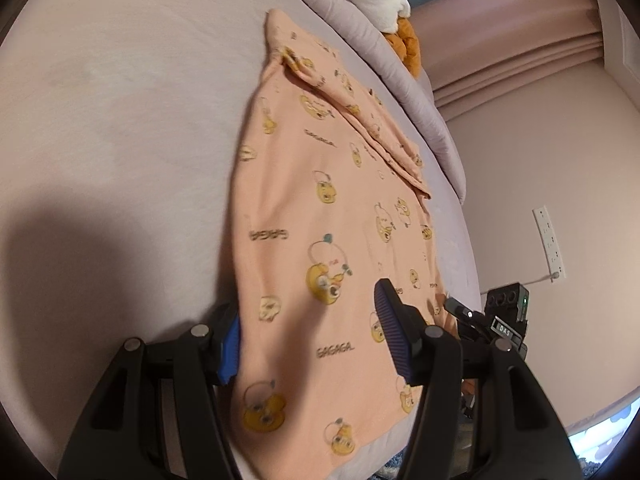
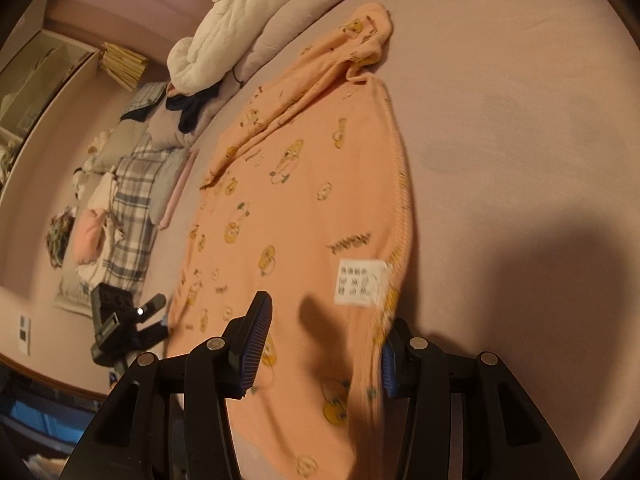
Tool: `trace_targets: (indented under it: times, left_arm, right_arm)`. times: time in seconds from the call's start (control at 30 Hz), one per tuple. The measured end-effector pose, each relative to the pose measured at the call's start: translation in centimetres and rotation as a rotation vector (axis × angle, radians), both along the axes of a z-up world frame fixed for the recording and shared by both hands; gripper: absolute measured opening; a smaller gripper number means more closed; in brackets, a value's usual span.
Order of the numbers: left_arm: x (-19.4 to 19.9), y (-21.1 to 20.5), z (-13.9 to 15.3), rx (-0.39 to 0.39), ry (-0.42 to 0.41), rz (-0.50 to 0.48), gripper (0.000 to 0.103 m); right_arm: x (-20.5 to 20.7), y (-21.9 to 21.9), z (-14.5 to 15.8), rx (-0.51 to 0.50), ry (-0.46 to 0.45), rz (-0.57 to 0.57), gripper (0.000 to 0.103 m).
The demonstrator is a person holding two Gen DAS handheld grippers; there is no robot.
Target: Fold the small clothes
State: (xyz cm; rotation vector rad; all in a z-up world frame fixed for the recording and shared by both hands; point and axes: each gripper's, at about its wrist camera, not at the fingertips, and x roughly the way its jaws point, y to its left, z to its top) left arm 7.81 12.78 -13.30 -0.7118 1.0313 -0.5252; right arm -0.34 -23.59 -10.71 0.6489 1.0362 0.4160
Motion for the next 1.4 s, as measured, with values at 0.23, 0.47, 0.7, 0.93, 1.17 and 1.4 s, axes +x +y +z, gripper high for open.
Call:
trace_targets:
  times: [0.23, 0.47, 0.7, 0.93, 1.17, 1.4]
  left_arm:
    - [-0.4, -0.7, -0.2, -0.014, 0.0, -0.033, 0.059]
    - [-2.2, -0.6, -0.3, -0.062, 0.01, -0.11, 0.059]
    - [-3.3, -1.0, -0.7, -0.164, 0.034, -0.173, 0.059]
    - [-3.7, -0.2, -0.8, -0.202, 0.047, -0.141, 0.056]
    - [-4.0, -1.0, -0.7, -0.169, 0.058, -0.143, 0.051]
    - [-4.2, -0.9, -0.4, -0.162, 0.035, -0.111, 0.028]
  right_arm:
    - [0.7, 0.8, -0.1, 0.042, 0.0, 0.038, 0.047]
    - [-2.0, 0.5, -0.6, 0.103, 0.01, 0.074, 0.047]
    - [-3.6, 0.7, -0.6, 0.132, 0.02, 0.077, 0.045]
    - [-3.4, 1.0, -0.6, 0.147, 0.029, 0.076, 0.045]
    - [-3.9, 1.2, -0.6, 0.141, 0.026, 0.09, 0.045]
    - [-3.9, 1.2, -0.5, 0.131, 0.028, 0.09, 0.045]
